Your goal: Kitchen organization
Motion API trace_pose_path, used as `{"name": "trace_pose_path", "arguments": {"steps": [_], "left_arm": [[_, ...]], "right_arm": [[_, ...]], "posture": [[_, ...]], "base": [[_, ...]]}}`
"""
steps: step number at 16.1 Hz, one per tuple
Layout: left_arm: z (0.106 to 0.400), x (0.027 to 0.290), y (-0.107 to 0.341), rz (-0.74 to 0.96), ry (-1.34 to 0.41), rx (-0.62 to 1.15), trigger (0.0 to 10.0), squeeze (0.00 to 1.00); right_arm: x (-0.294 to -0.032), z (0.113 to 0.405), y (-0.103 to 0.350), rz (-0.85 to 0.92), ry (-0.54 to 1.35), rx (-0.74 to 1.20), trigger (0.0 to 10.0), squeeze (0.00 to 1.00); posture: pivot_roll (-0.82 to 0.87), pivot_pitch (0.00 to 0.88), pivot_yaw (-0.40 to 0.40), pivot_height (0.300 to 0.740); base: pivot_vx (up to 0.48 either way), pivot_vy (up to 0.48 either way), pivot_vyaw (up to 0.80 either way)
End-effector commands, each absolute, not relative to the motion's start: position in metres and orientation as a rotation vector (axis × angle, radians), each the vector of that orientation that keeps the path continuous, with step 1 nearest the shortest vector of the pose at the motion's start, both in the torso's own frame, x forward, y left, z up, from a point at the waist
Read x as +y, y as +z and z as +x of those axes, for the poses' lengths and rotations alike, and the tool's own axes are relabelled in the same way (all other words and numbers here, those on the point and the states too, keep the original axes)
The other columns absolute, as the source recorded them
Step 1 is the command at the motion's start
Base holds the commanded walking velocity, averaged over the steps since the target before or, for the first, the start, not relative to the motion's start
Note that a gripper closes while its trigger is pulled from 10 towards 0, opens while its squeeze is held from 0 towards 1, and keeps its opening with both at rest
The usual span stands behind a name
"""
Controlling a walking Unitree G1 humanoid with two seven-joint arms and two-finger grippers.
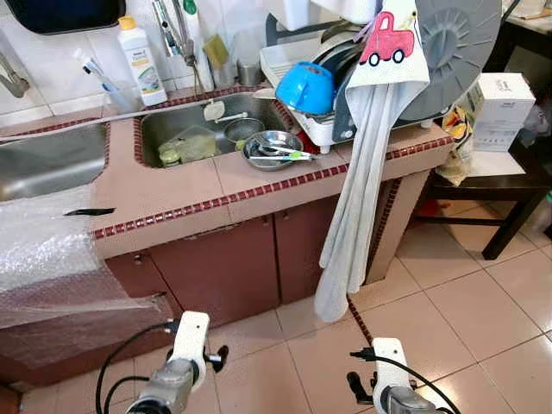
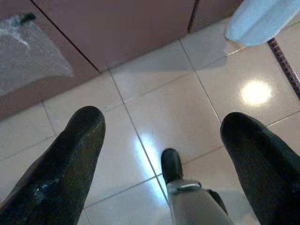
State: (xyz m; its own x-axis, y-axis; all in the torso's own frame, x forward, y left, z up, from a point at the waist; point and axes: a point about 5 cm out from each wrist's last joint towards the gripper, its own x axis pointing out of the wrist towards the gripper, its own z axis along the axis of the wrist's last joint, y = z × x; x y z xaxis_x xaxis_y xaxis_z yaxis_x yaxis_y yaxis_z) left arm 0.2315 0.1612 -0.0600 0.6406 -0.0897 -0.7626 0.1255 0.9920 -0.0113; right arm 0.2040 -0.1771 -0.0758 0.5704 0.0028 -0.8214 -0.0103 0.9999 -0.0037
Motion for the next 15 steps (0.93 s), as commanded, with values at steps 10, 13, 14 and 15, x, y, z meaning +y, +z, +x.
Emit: {"name": "trace_pose_path", "arguments": {"steps": [10, 13, 14, 15], "left_arm": [[0.2266, 0.1677, -0.0626, 0.091, -0.149, 0.889, 10.0, 0.0], [0.2265, 0.1666, -0.0627, 0.098, -0.156, 0.888, 10.0, 0.0], [0.2271, 0.165, -0.0624, 0.101, -0.168, 0.885, 10.0, 0.0], [0.227, 0.1646, -0.0625, 0.102, -0.169, 0.885, 10.0, 0.0]], "right_arm": [[-0.1706, 0.2019, -0.0776, -0.001, 0.021, 0.976, 10.0, 0.0], [-0.1717, 0.1995, -0.0788, -0.004, 0.018, 0.983, 10.0, 0.0], [-0.172, 0.1989, -0.0791, -0.007, 0.02, 0.986, 10.0, 0.0], [-0.172, 0.1988, -0.0791, -0.013, 0.026, 0.986, 10.0, 0.0]], "posture": [[0.05, 0.0, 0.075, 0.74], [0.05, 0.0, 0.074, 0.74], [0.05, 0.0, 0.074, 0.74], [0.06, 0.0, 0.071, 0.74]], "base": [[0.0, 0.429, 0.0], [0.0, 0.44, 0.0], [0.0, 0.454, 0.0], [0.0, 0.454, 0.0]]}}
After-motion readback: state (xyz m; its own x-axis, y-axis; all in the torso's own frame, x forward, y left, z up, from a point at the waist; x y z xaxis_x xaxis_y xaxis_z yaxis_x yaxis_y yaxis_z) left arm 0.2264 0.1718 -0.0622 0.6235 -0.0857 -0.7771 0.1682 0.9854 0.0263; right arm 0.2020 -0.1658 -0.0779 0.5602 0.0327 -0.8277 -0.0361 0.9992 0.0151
